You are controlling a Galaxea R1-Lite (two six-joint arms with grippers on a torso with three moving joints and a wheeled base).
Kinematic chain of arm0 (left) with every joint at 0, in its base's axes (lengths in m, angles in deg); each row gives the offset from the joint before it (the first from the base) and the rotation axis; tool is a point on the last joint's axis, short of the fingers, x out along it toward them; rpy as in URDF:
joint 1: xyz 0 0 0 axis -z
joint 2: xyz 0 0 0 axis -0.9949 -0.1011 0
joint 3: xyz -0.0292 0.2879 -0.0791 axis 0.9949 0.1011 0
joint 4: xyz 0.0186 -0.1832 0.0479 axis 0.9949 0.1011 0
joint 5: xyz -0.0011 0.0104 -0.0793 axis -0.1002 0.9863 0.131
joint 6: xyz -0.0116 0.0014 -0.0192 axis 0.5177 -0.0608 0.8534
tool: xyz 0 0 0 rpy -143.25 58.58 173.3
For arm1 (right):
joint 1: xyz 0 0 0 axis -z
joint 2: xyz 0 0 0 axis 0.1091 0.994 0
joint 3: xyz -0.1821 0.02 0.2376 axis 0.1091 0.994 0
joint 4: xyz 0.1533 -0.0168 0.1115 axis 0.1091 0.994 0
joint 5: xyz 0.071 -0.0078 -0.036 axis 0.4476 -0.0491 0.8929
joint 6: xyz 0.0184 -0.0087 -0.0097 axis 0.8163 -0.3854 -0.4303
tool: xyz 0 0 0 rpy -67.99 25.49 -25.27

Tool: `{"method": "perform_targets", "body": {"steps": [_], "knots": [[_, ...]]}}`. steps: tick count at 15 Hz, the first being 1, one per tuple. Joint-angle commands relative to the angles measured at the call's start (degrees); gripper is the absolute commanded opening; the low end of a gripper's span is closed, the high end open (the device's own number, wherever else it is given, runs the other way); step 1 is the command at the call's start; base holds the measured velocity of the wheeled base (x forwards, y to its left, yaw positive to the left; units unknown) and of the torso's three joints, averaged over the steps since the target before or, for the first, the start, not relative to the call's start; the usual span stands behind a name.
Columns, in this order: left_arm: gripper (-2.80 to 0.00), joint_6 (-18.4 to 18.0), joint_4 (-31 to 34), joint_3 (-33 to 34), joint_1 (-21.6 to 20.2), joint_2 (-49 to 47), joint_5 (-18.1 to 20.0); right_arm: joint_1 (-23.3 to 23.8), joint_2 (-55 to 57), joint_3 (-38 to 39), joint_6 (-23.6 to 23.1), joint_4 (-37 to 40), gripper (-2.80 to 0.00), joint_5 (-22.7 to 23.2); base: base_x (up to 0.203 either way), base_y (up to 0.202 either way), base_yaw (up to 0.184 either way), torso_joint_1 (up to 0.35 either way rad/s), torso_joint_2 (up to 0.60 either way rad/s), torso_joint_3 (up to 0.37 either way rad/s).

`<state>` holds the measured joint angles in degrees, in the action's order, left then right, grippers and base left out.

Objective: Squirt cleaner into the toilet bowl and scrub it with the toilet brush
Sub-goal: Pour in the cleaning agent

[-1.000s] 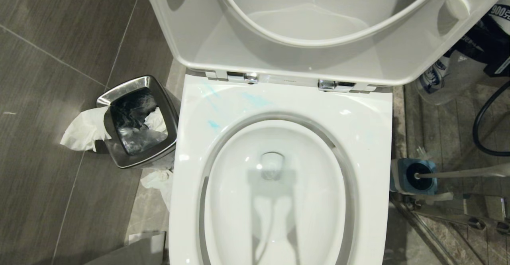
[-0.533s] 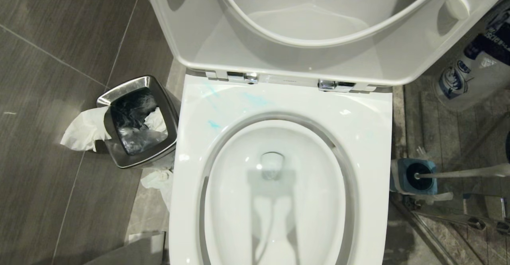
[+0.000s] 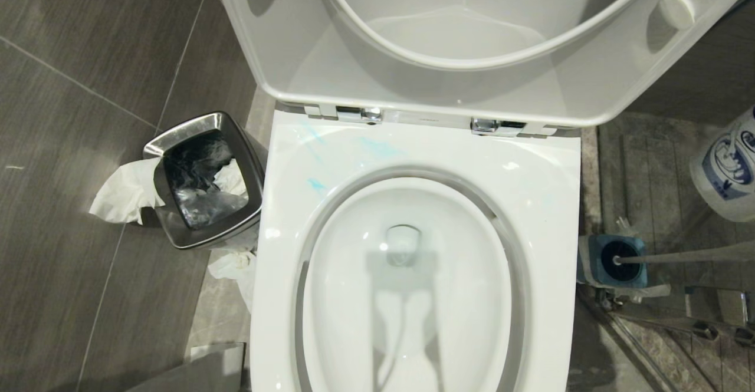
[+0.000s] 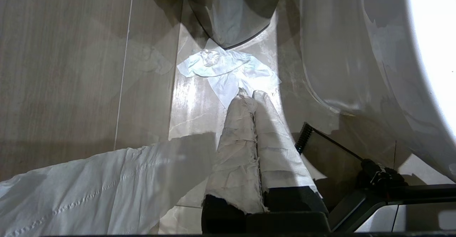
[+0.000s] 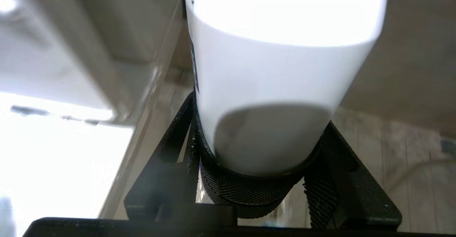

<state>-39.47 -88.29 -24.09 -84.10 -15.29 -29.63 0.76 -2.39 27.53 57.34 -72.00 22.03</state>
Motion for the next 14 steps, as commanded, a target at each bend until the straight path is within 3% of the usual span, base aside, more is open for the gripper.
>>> {"method": "perform_targets", "body": {"steps": [1, 9, 14], "knots": [[-2.80, 0.00, 0.00, 0.18, -0.01, -0.09, 0.00, -0.06, -8.27, 1.01, 0.09, 6.34, -2.80, 0.73, 0.000, 0.000, 0.000, 0.000, 0.00, 0.000], [-2.80, 0.00, 0.00, 0.14, -0.01, -0.09, 0.00, 0.01, -9.64, 0.42, -1.21, 12.71, -2.80, -1.45, 0.000, 0.000, 0.000, 0.000, 0.00, 0.000], [-2.80, 0.10, 0.00, 0.17, -0.01, -0.09, -0.10, 0.01, -9.46, -0.11, -2.27, 12.79, -2.80, -1.41, 0.000, 0.000, 0.000, 0.000, 0.00, 0.000]]}}
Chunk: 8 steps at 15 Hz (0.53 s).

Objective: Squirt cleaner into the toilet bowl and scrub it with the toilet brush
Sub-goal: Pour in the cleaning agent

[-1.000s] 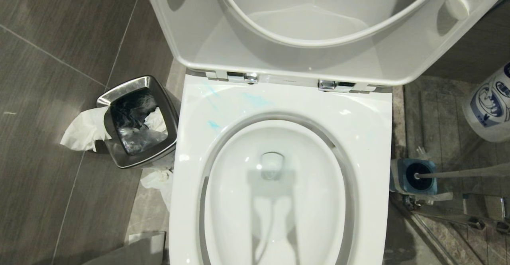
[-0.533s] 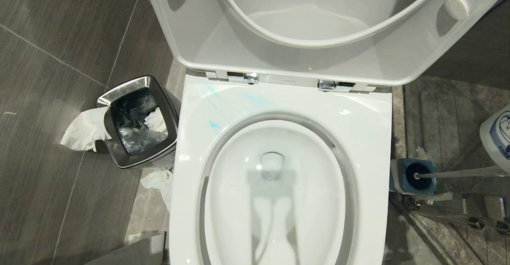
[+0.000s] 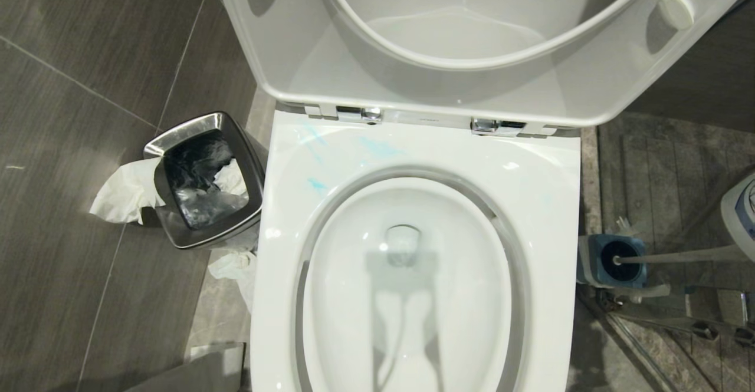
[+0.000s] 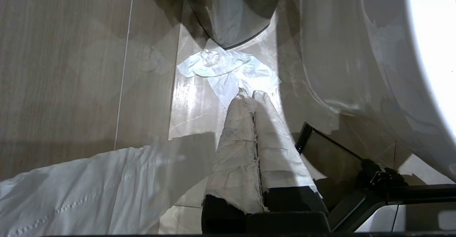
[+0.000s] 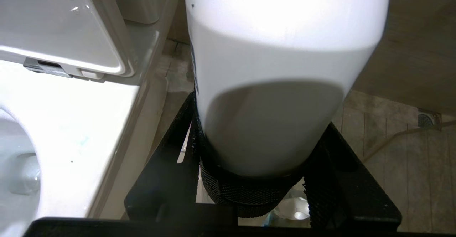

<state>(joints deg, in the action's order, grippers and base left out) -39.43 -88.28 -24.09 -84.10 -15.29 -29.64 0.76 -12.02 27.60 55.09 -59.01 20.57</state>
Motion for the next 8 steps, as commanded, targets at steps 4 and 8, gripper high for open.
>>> {"method": "perform_targets", "body": {"steps": [4, 8], "knots": [[-2.80, 0.48, -0.01, 0.11, -0.01, -0.09, -0.69, 0.01, 0.17, -0.53, -0.02, -0.19, -2.80, 0.04, 0.000, 0.000, 0.000, 0.003, 0.00, 0.094], [-2.80, 0.39, -0.01, 0.12, -0.01, -0.09, -0.60, 0.01, 0.17, -0.61, -0.02, -0.19, -2.80, 0.13, 0.000, 0.000, 0.000, 0.003, 0.00, 0.190]]}}
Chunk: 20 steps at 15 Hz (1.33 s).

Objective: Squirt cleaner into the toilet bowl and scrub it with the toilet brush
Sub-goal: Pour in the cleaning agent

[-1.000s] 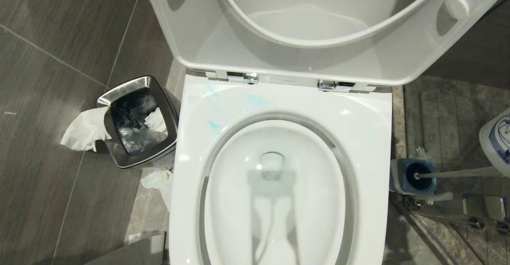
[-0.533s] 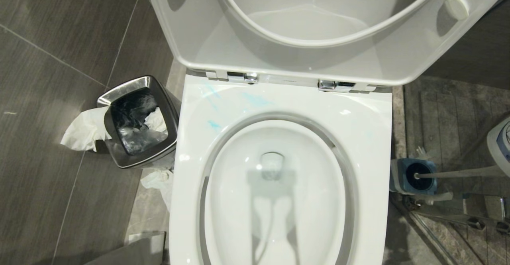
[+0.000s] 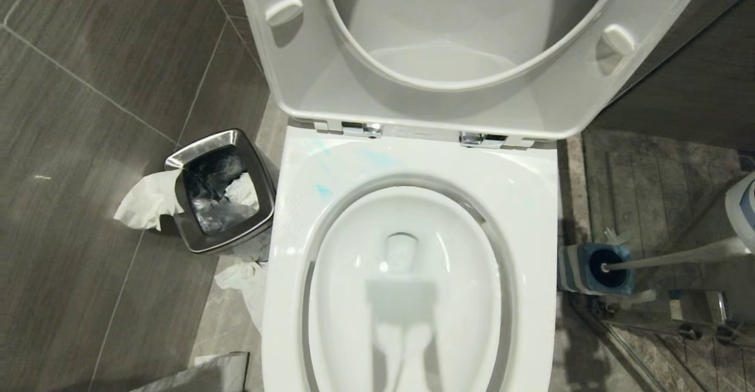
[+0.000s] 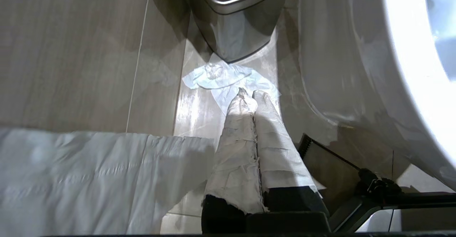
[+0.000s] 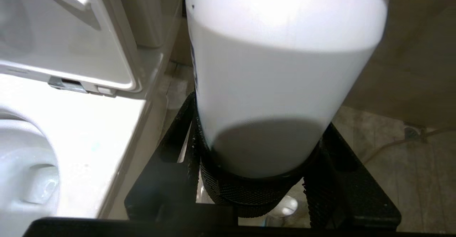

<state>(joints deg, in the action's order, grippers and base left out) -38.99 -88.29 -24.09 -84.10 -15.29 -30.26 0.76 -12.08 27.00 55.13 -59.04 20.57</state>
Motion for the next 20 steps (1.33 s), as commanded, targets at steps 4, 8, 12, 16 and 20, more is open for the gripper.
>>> {"method": "perform_targets", "body": {"steps": [4, 8, 12, 16, 20], "knots": [[-2.80, -0.14, -0.09, 0.10, -0.01, -0.09, 0.02, 0.01, 0.40, -0.02, -0.05, -0.17, -2.80, 0.13, 0.000, 0.000, 0.000, 0.000, 0.00, 0.201], [-2.80, -0.14, -0.09, 0.18, -0.01, -0.09, 0.02, 0.01, 0.40, 0.25, -0.05, -0.08, -2.80, 0.14, 0.000, 0.000, 0.000, 0.001, 0.00, 0.206], [-2.80, -0.23, -0.09, 0.09, -0.01, -0.09, 0.02, 0.01, 0.49, 0.51, -0.05, -0.08, -2.80, 0.39, 0.000, 0.000, 0.000, 0.001, 0.01, 0.205], [-2.80, -0.25, -0.09, 0.16, -0.01, -0.09, 0.02, 0.01, 0.41, 1.10, -0.05, 1.01, -2.80, 0.46, 0.000, 0.000, 0.000, 0.001, 0.00, 0.206], [-2.80, -0.23, -0.09, 0.18, -0.01, -0.09, 0.02, 0.01, 0.49, 1.13, 0.03, 2.84, -2.80, 0.56, 0.000, 0.000, 0.000, 0.003, 0.00, 0.205]]}}
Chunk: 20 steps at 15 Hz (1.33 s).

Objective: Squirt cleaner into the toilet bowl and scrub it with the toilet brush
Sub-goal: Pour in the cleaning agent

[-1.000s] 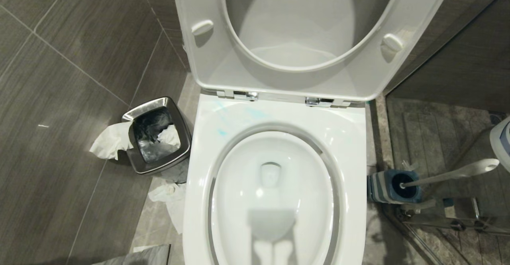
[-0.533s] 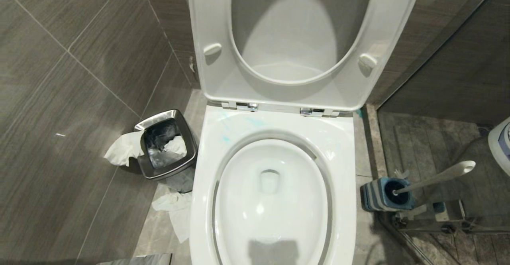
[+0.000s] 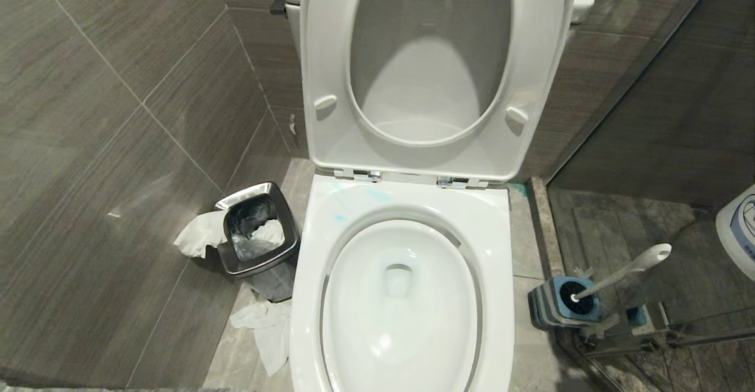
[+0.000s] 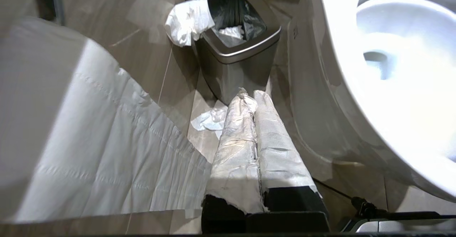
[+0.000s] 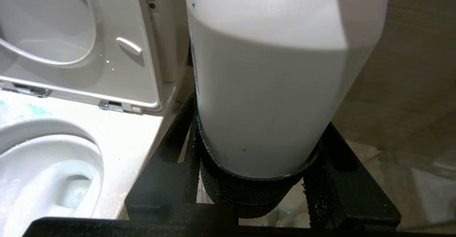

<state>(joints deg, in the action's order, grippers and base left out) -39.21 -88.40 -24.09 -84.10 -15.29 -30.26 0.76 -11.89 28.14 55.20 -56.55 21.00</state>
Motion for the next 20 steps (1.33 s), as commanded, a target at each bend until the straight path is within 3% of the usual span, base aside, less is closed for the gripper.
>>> {"method": "perform_targets", "body": {"steps": [1, 10, 17, 20], "knots": [[-2.80, 0.00, 0.02, 0.09, -0.01, -0.09, 0.02, -0.08, 0.30, -0.01, -0.04, 0.78, -2.80, 0.23, 0.000, 0.000, 0.000, 0.002, 0.00, 0.210], [-2.80, 0.03, 0.02, 0.18, -0.01, -0.09, 0.02, -0.08, 1.18, -0.64, 0.13, 3.48, -2.80, 0.48, 0.000, 0.000, 0.000, -0.001, 0.00, 0.193], [-2.80, 0.26, 0.11, 0.18, -0.01, -0.09, 0.02, -0.53, 8.25, -4.76, 0.28, 5.70, -2.80, 0.13, 0.000, 0.000, 0.000, 0.001, 0.00, 0.017], [-2.80, 0.00, 0.11, 0.13, -0.01, -0.09, 0.11, -4.61, 10.90, -5.48, -0.50, 5.48, -2.80, -1.77, 0.000, 0.000, 0.000, 0.000, 0.00, 0.000]]}}
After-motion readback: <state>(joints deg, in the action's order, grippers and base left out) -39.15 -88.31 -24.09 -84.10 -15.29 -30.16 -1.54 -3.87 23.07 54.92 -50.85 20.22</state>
